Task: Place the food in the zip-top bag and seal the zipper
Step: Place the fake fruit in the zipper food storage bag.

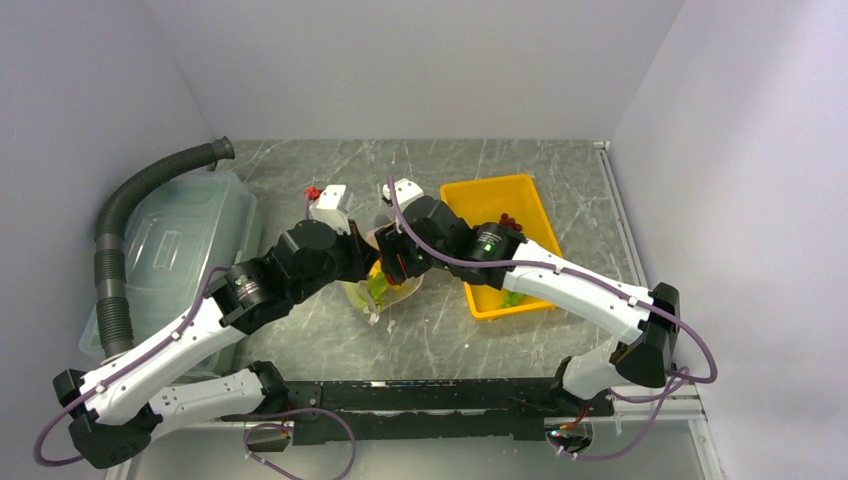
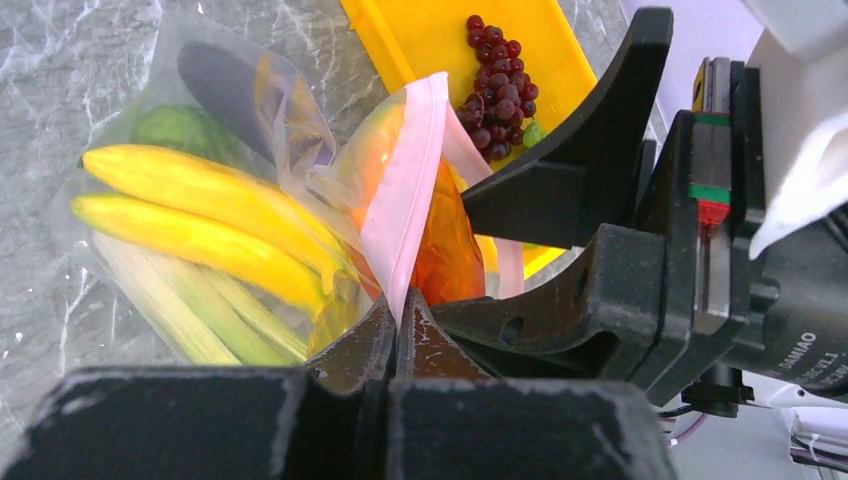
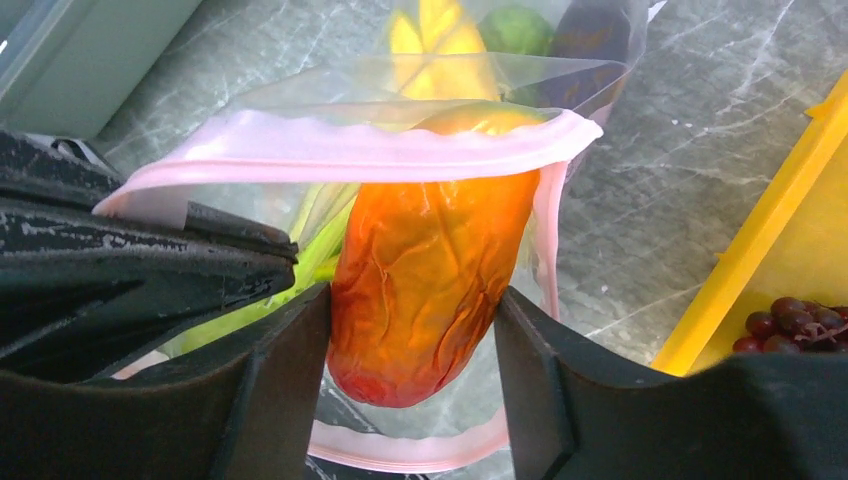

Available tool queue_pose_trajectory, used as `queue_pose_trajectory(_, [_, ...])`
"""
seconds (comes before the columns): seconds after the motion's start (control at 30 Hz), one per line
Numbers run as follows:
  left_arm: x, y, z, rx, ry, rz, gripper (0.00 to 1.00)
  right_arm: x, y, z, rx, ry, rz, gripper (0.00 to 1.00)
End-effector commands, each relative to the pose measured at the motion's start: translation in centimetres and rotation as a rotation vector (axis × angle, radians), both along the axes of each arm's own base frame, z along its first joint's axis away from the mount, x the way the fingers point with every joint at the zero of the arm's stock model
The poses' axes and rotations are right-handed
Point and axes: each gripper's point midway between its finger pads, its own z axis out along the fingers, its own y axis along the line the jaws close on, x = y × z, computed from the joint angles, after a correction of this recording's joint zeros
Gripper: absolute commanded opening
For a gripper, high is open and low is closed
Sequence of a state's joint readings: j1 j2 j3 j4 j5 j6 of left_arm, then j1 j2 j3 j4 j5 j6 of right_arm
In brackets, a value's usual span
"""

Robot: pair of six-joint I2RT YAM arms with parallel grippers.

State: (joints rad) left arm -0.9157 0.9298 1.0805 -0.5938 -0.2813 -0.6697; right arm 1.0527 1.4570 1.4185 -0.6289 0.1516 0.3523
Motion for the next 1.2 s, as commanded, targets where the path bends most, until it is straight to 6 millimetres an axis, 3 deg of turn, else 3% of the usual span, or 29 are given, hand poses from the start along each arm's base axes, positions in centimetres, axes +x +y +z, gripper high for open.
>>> queue_pose_trajectory(0.0, [-0.3,0.0,2.9,-0.075,-0.049,-0.006,0.00,1.6,0.5,2.4,0.060,-0.045,-0.059,0.65])
queue_pose_trajectory(0.17, [-0.1,0.6,2.7,-0.060,-0.057,0.017,0.00,1.6,0.5,2.8,0.086,-0.056,-0.056,0.79])
queue_pose_trajectory(0.37, [0.1,0.6,2.3,-0.049,-0.055,0.022,0.00,1.1,0.3,2.9,0.096,-0.054,-0.042,0.83])
queue_pose_trajectory(0.8, [0.5,0.2,2.0,-0.039,-0.053,0.029,0.00,-0.5,-2.4,4.8,0.144,-0.076,-0.041,0.81])
queue_pose_trajectory(1.17, [0.5,0.0,1.7,-0.036,-0.042,0.023,0.00,-3.9,-2.6,5.0,0.189,-0.040,0.124,0.66])
